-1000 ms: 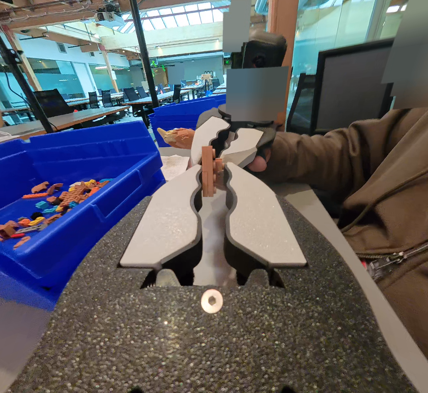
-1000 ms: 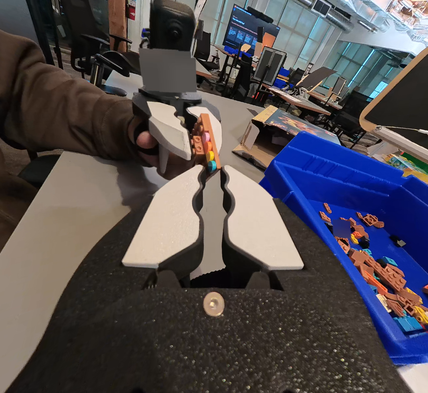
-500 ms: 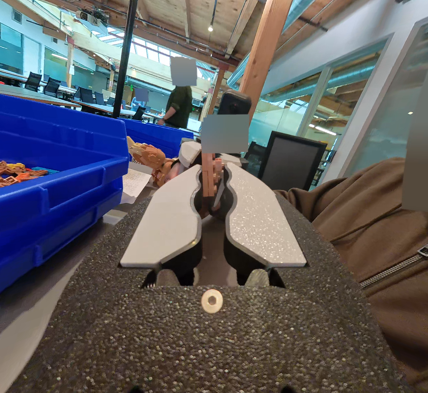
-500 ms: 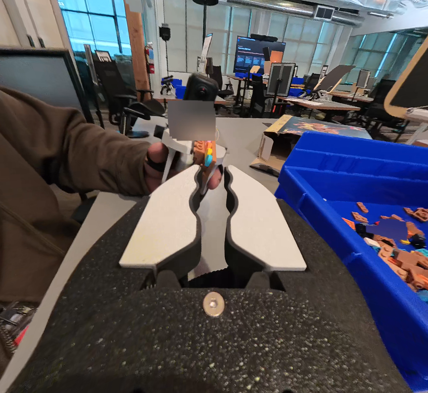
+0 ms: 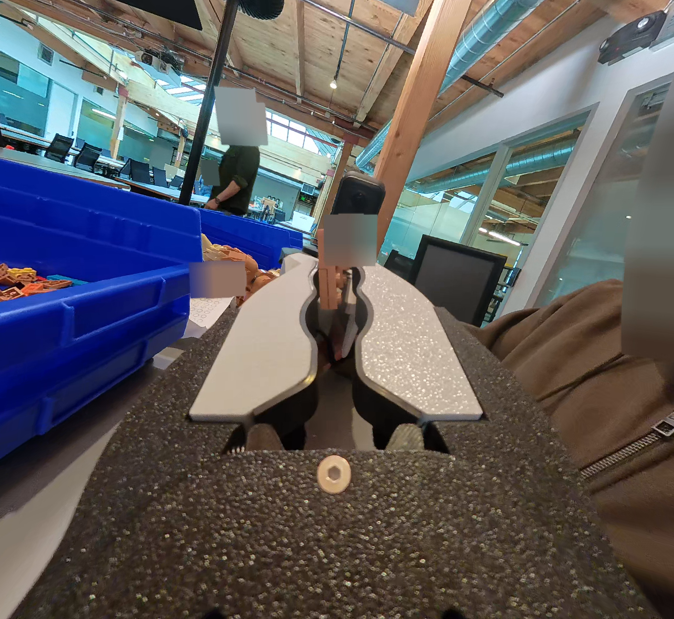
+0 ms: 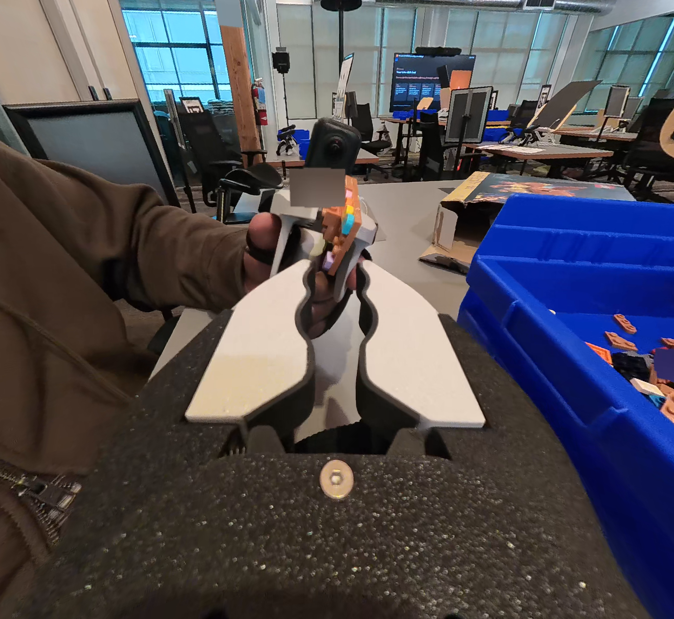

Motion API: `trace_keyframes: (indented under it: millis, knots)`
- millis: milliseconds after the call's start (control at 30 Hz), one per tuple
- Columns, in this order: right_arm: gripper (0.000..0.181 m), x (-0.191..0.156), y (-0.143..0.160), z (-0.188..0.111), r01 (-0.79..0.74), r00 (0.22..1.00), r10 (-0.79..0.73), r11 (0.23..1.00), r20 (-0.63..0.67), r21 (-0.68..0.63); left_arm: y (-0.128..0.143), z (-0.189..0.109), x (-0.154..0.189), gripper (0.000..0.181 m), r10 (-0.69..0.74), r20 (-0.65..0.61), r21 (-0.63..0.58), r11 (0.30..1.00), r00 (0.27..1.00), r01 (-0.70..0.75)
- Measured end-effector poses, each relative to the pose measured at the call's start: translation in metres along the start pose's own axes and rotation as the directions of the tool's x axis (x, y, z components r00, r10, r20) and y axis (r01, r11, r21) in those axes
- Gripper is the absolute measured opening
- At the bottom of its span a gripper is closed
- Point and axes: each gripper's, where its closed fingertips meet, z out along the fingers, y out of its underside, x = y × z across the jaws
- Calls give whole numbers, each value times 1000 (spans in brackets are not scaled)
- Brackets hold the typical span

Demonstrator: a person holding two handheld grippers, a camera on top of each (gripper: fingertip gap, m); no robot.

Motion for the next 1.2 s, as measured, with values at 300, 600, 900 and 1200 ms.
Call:
trace_keyframes:
  millis: [300, 600, 900, 1200]
  knots:
    - [6, 3, -3, -5, 50, 998, -51, 998, -32, -22, 8, 0, -5, 23, 206, 57, -136, 971, 977, -197]
    - [6, 1, 4, -6, 65, 998, -66, 994, -16, -93, 11, -5, -7, 28, 600, 55, -336, 764, 798, -551]
    - [6, -4, 13, -4, 103, 995, -104, 981, 5, -162, 19, -4, -5, 28, 724, 10, -407, 634, 690, -658]
    - [16, -11, 1, -3, 164, 986, -164, 982, 11, -96, 21, 2, 10, 16, 489, -26, -323, 821, 872, -471]
